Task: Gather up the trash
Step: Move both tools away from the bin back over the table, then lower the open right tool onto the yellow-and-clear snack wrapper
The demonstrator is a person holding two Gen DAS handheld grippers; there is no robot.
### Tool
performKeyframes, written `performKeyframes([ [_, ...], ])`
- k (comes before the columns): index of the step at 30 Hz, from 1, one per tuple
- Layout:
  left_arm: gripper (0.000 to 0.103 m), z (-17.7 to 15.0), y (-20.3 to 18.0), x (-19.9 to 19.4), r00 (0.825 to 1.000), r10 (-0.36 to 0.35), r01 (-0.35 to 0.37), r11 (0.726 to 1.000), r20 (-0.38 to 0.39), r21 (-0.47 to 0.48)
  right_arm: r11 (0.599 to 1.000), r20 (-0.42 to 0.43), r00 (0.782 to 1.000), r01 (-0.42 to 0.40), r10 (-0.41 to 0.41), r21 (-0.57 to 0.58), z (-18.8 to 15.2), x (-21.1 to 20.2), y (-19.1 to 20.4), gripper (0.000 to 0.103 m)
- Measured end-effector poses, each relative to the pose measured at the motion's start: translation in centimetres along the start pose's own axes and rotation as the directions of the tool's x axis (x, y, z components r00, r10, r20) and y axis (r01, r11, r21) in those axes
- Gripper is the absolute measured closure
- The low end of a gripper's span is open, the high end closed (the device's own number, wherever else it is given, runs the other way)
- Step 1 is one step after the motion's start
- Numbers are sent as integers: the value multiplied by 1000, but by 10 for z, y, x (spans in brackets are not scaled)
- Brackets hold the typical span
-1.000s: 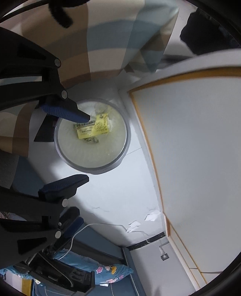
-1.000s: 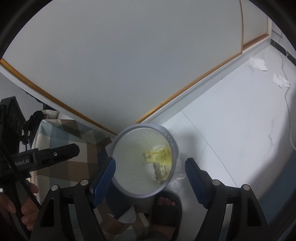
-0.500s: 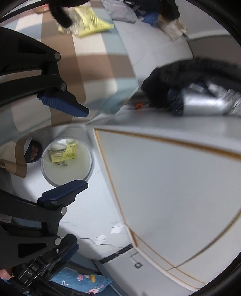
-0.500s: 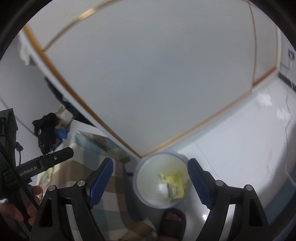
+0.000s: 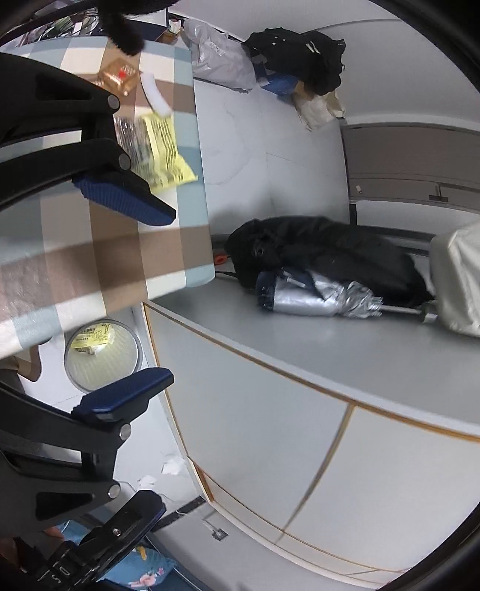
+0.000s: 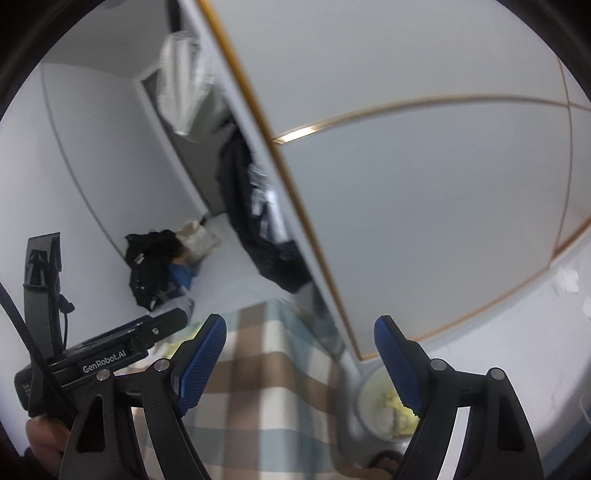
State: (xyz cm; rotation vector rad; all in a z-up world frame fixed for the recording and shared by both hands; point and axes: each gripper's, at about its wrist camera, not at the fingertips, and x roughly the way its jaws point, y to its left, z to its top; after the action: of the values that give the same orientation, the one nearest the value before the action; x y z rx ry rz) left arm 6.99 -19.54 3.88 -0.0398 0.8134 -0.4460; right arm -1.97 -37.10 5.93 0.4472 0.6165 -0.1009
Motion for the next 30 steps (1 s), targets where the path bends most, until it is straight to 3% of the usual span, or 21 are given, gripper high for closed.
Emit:
performKeyframes([
  [7, 24, -4, 47, -37, 997, 41, -36, 997, 65, -74, 998, 18, 1000, -20, 22, -63, -14, 3, 54, 20],
  [14, 23, -12, 97, -62, 982, 136, -117, 982, 129, -147, 993, 20, 999, -36, 39, -116, -34, 5, 94, 20],
  [23, 22, -22, 162, -69, 961, 263, -239, 946, 87, -219, 982, -31, 997, -70, 65, -177, -62, 31, 140, 20],
  [30, 22, -42, 208, -60, 957, 281, -254, 932, 71, -258, 973, -111, 990, -106, 84, -205, -84, 72, 169, 20],
])
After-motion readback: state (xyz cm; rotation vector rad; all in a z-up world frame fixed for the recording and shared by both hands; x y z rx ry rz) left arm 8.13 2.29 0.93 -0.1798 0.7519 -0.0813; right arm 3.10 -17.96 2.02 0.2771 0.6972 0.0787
